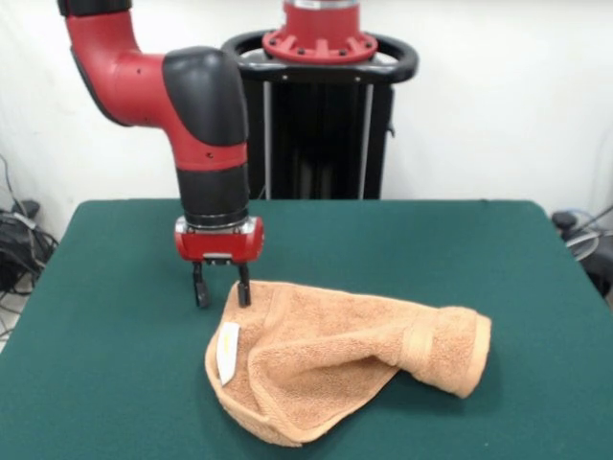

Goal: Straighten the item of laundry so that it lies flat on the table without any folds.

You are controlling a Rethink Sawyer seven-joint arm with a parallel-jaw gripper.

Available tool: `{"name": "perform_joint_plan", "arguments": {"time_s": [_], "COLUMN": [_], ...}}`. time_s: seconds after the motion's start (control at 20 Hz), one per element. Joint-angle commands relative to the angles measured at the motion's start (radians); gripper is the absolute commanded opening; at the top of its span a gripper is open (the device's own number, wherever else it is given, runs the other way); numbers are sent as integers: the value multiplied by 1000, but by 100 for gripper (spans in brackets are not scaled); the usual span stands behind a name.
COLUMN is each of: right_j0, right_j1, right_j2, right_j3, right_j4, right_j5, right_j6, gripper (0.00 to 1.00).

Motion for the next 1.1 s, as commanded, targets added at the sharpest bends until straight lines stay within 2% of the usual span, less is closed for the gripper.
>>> {"name": "perform_joint_plan", "arguments": {"time_s": [0.05, 0.55, 0.8, 1.1], "right_j0": [-2, -14, -11, 8], "right_j1": [53, 61, -13, 84], "right_j2": [22, 31, 42, 44], "right_j3": [72, 91, 152, 86], "right_j4": [-25, -19, 4, 7], "right_j5": [-52, -68, -21, -79], "right_j6": [235, 229, 245, 242], "gripper": [100, 100, 100, 100]}}
